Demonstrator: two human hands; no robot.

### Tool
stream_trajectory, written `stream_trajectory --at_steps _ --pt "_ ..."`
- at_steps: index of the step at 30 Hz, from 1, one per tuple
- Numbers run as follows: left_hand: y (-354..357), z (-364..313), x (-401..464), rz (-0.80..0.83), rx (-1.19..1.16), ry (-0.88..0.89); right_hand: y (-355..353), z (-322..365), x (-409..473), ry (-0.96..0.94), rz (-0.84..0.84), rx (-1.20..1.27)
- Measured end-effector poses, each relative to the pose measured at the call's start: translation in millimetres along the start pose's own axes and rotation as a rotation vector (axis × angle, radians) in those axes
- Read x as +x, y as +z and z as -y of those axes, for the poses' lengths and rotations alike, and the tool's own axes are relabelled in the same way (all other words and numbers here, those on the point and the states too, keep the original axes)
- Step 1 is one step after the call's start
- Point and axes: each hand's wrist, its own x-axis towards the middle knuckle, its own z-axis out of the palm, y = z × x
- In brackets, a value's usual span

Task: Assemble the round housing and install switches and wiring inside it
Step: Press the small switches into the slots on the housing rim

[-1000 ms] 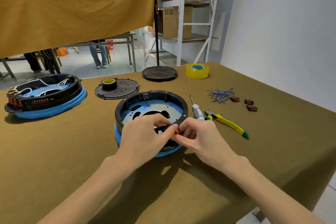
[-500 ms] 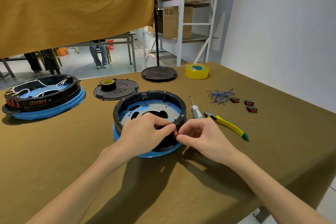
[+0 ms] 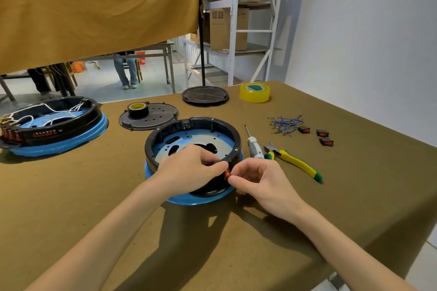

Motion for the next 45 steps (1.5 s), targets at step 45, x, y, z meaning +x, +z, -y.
stream_trajectory --at_steps 45 --pt "6.2 4.9 18.6 0.024 0.124 -0.002 2.6 -3.1 -3.9 0.110 -0.071 0.160"
